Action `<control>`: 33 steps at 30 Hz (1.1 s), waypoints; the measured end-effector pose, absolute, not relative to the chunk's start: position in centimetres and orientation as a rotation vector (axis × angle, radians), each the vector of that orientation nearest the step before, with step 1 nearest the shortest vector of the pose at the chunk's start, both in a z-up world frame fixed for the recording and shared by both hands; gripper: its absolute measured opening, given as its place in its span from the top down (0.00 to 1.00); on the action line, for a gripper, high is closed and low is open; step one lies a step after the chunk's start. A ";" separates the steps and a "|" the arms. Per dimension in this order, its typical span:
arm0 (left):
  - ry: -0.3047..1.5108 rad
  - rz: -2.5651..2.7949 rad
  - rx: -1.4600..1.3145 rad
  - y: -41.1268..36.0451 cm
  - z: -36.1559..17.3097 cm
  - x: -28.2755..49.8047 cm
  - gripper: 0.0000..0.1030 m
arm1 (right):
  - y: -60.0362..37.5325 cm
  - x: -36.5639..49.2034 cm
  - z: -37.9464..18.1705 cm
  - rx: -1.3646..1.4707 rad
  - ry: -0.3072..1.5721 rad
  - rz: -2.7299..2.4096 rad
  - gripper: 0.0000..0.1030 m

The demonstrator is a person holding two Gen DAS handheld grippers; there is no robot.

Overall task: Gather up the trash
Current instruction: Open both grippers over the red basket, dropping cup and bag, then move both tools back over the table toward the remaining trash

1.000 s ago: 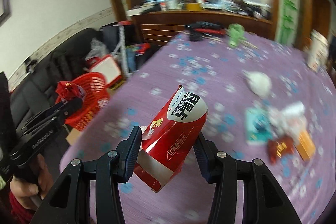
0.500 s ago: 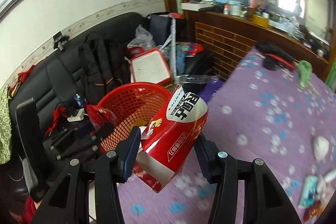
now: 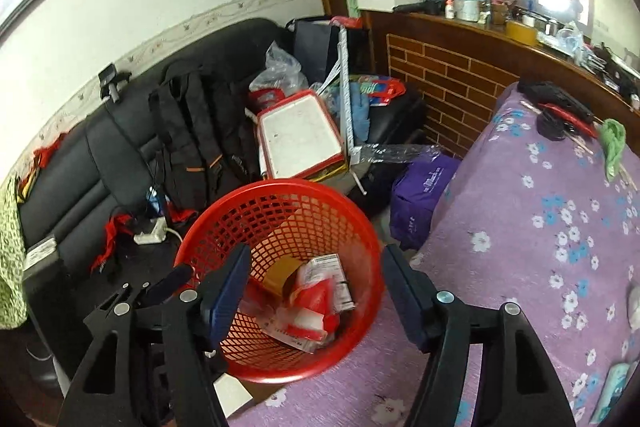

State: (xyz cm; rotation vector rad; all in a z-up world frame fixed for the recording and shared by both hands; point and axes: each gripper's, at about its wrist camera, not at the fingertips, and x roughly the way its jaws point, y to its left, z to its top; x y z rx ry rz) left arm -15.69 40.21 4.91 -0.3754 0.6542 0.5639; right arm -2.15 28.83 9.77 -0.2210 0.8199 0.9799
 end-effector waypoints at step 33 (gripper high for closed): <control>0.777 0.045 -0.174 10.4 6.3 -9.6 0.32 | -18.8 0.7 4.0 0.455 0.958 0.355 0.30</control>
